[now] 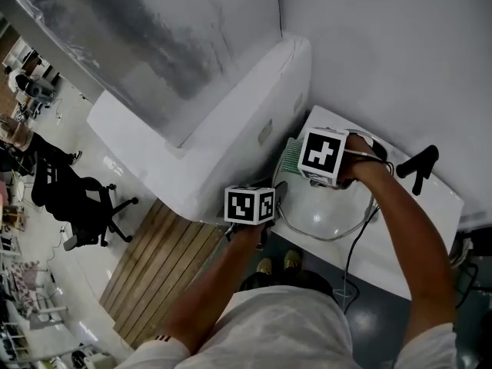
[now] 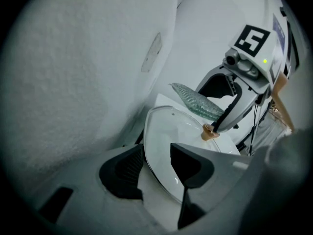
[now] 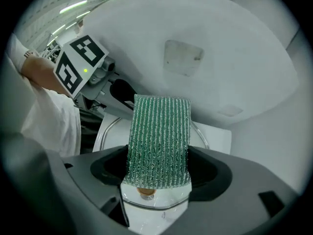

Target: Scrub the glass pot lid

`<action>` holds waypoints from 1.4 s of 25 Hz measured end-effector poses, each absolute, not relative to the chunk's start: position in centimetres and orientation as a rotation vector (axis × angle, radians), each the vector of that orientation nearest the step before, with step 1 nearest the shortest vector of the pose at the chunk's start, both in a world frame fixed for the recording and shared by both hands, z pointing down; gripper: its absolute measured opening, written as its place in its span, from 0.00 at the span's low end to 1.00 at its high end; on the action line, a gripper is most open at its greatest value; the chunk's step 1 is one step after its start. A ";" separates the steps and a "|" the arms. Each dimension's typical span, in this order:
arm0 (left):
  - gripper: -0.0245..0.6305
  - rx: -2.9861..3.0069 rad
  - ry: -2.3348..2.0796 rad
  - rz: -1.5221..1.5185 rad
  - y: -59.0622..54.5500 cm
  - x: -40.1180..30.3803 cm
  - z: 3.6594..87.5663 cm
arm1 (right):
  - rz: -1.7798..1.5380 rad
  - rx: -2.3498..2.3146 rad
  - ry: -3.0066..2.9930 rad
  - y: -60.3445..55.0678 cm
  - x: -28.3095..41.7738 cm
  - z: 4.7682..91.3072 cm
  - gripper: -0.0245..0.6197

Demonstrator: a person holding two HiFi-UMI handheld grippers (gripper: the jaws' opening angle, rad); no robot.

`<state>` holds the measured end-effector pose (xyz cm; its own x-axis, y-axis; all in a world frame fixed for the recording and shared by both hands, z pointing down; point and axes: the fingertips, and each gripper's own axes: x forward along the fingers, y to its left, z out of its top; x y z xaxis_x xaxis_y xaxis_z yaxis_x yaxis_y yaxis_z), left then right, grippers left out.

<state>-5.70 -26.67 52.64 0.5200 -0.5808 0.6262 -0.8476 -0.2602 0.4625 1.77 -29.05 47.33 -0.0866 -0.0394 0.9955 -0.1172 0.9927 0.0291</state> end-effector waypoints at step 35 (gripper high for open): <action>0.32 1.967 -1.160 0.430 -26.6 -5.8 52.7 | 0.526 0.430 -1.869 -30.7 9.6 48.5 0.58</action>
